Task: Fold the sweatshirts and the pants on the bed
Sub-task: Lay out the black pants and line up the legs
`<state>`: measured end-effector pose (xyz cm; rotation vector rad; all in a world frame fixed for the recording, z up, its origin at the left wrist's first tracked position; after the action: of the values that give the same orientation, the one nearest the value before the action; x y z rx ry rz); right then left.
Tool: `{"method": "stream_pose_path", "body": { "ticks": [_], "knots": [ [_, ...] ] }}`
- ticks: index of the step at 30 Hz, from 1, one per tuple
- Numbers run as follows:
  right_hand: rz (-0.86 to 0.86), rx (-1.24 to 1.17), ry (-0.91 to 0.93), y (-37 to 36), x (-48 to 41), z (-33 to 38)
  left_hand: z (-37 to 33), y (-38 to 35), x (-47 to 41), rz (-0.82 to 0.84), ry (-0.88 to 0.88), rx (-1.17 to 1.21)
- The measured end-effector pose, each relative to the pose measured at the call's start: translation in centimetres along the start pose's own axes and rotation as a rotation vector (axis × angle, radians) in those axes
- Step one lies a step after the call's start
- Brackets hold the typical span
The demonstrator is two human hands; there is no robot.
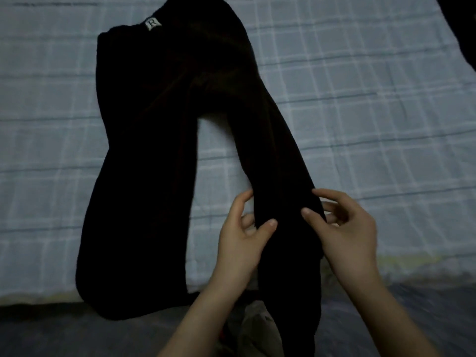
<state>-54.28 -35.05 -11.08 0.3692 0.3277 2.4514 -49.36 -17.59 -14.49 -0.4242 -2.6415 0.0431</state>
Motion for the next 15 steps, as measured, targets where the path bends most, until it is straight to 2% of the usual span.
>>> {"method": "stream_pose_path", "body": {
  "ticks": [3, 6, 8, 12, 15],
  "knots": [
    [0.021, 0.054, -0.178, 0.6, -0.9, -3.8, 2.2, -0.9, -0.4, -0.072, 0.139, -0.223],
    [0.062, 0.006, -0.141, 0.7, -2.2, -5.3, 2.5, -0.8, -1.2, -0.100, 0.026, -0.365],
    [0.094, 0.004, -0.123, 0.7, -2.1, -6.0, 2.3, -0.3, -1.4, -0.128, -0.012, -0.352],
    [0.095, -0.044, -0.052, 1.5, -1.5, -5.4, 2.0, 0.3, -1.1, -0.100, -0.009, -0.167],
    [0.037, -0.128, 0.050, 3.3, -1.6, -4.2, 1.5, 1.5, -0.8, -0.163, -0.072, -0.208]
  ]
}}
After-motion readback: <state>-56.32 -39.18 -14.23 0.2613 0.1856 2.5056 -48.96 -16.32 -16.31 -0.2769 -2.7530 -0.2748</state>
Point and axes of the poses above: each hand's wrist, its own x-axis away from the middle knuckle, its own y-axis out of the back of the hand, z = x × y, the point moved 6 cm from there along -x, towards the middle knuckle, and after that the axes turned 7 degrees about -x, right-handed, at the moved point
